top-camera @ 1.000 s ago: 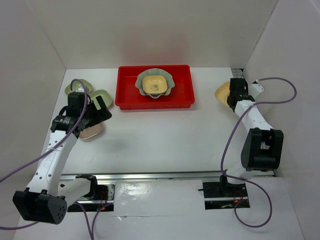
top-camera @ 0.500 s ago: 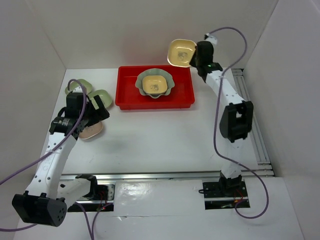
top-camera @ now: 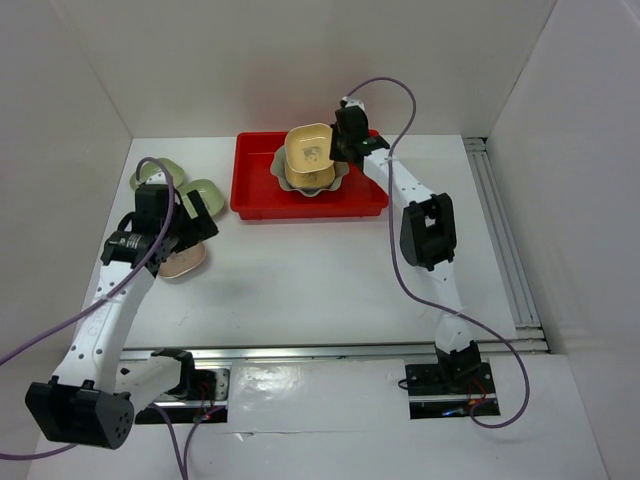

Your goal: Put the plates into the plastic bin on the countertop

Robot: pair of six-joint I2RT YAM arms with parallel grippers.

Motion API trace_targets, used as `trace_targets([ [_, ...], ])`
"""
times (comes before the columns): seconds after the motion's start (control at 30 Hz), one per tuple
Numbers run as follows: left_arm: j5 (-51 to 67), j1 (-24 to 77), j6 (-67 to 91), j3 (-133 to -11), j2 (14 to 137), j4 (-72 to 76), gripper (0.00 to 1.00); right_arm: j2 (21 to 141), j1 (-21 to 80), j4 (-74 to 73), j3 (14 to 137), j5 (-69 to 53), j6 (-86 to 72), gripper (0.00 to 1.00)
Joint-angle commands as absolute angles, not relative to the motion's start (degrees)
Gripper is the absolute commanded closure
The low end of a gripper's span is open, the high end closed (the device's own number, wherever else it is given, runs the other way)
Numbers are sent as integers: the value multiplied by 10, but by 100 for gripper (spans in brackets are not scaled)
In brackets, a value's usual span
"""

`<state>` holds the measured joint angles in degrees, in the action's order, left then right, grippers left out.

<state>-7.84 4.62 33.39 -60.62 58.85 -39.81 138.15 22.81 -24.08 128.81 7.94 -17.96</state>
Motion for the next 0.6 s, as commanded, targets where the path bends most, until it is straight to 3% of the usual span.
trace_targets([
  [0.0,-84,43,339,-607,592,-388,0,1376,236,-228,1296,72,-167,99],
  [0.07,-84,43,339,-607,592,-388,0,1382,236,-228,1296,72,-167,96],
  [0.17,-84,43,339,-607,592,-388,0,1382,236,-222,1296,72,-172,83],
  [0.2,-90,43,339,-607,592,-388,0,1382,236,-222,1296,72,-172,56],
  [0.23,-90,43,339,-607,597,-388,0,1382,236,-217,1296,72,-177,40],
  [0.4,-167,43,387,-627,645,-445,0,1382,242,-217,1324,67,-172,19],
  [0.47,-184,32,416,-641,658,-473,0,1357,247,-211,1325,62,-172,2],
  [0.57,-185,-12,427,-641,658,-493,0,1302,247,-197,1310,42,-166,0],
])
